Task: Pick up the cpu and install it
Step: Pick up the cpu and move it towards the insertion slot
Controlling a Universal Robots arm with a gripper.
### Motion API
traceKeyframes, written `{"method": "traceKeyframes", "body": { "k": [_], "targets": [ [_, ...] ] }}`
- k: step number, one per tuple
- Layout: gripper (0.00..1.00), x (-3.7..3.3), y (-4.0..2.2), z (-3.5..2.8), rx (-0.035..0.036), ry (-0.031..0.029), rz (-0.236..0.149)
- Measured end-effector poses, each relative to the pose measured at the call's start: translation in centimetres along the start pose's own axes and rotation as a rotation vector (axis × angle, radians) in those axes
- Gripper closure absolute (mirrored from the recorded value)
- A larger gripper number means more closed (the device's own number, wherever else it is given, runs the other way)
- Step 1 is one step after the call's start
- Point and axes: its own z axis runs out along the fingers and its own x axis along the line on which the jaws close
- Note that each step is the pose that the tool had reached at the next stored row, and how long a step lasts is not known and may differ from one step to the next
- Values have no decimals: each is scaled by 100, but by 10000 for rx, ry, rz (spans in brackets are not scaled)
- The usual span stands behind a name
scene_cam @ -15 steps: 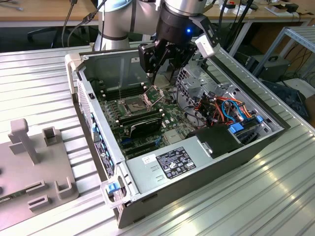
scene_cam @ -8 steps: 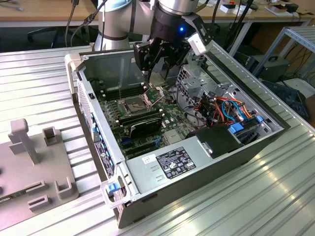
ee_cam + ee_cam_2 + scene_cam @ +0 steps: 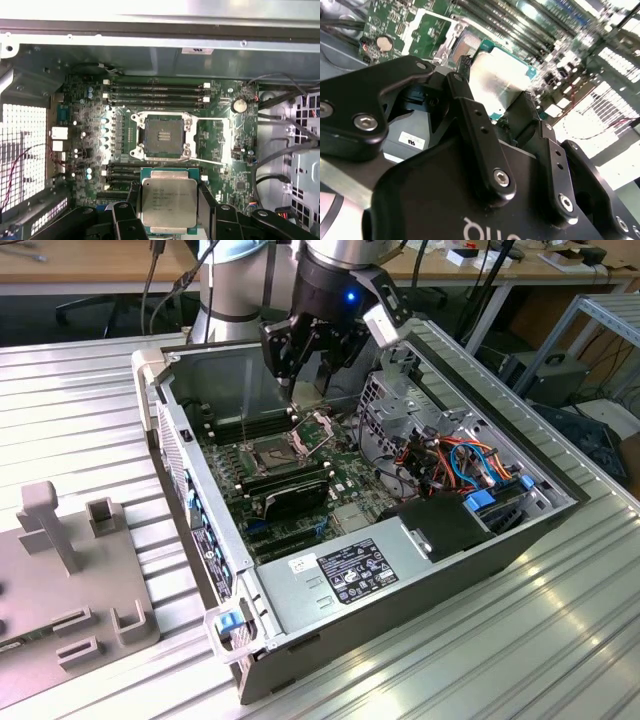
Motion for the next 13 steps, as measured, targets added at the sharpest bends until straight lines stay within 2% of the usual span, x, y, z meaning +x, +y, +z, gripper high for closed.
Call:
{"method": "traceKeyframes", "body": {
  "k": [3, 5, 10, 13],
  "targets": [
    [45, 14, 91, 67, 3, 1, 19],
    [45, 22, 119, 91, 9, 1, 35],
    [45, 31, 216, 198, 15, -1, 123],
    [45, 33, 257, 220, 15, -1, 158]
  ]
}}
